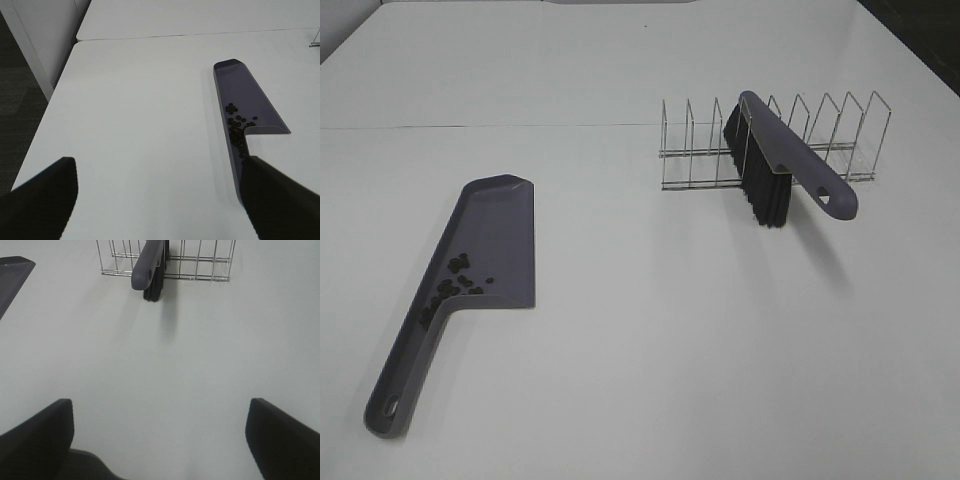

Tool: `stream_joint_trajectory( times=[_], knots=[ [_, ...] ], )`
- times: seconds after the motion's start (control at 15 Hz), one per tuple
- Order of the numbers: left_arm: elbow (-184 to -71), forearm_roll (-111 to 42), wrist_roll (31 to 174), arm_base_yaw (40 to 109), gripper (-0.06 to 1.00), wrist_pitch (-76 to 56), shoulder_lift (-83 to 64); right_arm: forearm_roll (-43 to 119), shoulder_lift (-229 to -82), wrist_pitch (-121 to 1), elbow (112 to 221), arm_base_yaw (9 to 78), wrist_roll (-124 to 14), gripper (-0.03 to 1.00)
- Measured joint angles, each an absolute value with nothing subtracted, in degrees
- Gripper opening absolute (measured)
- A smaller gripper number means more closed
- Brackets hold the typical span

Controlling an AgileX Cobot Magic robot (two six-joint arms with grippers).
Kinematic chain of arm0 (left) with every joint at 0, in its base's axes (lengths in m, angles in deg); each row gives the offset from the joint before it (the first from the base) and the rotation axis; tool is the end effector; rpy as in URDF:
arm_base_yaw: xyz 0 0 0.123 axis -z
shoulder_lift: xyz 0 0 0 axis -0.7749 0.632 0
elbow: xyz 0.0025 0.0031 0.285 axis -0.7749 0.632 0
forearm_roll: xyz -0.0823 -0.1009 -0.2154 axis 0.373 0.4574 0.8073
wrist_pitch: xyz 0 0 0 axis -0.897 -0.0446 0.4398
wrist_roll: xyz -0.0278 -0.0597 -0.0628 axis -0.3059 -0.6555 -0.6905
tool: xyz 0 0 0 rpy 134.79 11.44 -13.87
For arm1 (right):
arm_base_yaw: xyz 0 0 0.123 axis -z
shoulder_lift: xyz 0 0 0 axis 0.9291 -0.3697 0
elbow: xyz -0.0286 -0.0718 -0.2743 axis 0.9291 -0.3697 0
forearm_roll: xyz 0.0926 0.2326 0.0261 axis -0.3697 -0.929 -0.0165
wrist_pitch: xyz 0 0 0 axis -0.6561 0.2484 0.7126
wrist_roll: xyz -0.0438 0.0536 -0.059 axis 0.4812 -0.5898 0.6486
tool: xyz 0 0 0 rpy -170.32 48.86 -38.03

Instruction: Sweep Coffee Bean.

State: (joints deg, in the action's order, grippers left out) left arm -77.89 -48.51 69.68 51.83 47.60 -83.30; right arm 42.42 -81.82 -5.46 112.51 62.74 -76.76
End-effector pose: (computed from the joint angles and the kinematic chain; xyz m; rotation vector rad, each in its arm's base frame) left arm -0.0084 0.0006 0.2817 0.0391 2.0302 0.0089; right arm -0.0038 0.0040 0.2628 -0.1251 2.1237 0.1112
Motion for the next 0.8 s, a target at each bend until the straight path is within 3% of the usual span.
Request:
stream_joint_trajectory(
  times=[0.8],
  knots=[
    [-77.9,-48.5,69.6,51.8,0.81,47.6,-83.3,42.4,-81.8,-5.5,112.5,62.7,-76.8,0.79]
  ],
)
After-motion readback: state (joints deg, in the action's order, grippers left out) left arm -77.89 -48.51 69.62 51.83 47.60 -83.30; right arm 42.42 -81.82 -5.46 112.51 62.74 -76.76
